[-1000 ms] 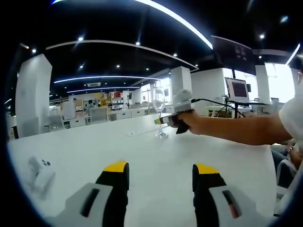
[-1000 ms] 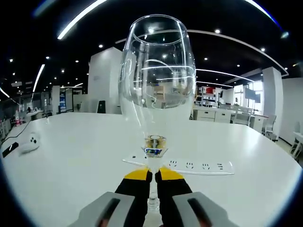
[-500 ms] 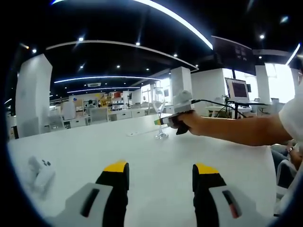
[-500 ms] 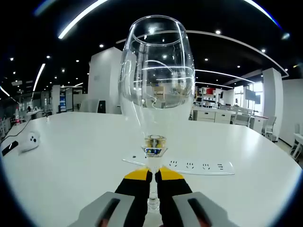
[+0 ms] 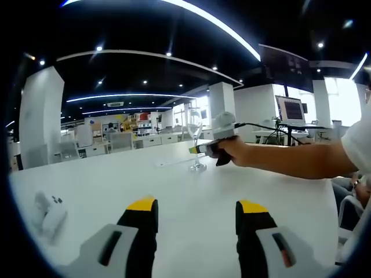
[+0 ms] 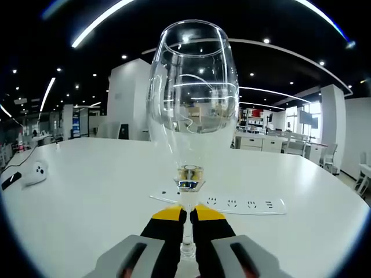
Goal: Stand the stemmed glass upright on the table place it in front of you
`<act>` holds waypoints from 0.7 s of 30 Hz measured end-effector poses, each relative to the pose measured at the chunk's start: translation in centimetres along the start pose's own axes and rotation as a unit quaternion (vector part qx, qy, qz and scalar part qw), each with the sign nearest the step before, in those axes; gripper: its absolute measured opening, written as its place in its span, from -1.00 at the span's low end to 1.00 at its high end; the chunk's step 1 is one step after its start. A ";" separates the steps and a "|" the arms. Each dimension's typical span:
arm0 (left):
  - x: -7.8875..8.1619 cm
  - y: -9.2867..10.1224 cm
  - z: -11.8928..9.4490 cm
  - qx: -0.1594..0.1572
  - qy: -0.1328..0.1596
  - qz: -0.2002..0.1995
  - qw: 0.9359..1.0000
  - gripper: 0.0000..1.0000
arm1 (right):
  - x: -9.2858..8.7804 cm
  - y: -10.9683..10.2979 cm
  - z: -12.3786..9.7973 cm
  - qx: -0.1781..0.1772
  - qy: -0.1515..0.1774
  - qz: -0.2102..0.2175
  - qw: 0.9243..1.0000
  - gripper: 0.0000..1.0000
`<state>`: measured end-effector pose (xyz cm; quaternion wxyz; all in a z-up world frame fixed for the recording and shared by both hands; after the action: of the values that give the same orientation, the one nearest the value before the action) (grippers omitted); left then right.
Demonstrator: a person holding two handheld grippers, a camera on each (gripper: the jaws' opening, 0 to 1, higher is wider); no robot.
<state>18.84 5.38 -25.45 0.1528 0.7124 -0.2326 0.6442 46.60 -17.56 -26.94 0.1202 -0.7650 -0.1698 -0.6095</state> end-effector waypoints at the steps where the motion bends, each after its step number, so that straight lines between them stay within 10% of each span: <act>1: 0.0 0.0 0.0 0.000 0.000 0.000 1.000 0.08 | 0.0 0.0 0.0 0.000 0.001 0.001 1.000 -0.81; 21: 0.0 0.1 -0.1 -0.001 0.001 0.001 1.000 0.08 | -0.5 0.2 -0.1 0.001 0.001 0.008 1.000 -0.77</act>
<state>18.71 5.39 -25.41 0.1531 0.7116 -0.2336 0.6446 46.49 -17.81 -27.36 0.1257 -0.7652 -0.1644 -0.6096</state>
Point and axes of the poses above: the point that each gripper's makers call its tool centre point, and the gripper's own axes: z roughly forward along the fingers, y roughly to its right, x roughly out of its top, the point moved 2 cm from there along -z, roughly backward along the fingers, and after that the axes turned 7 degrees about x, right-handed, at the moved point
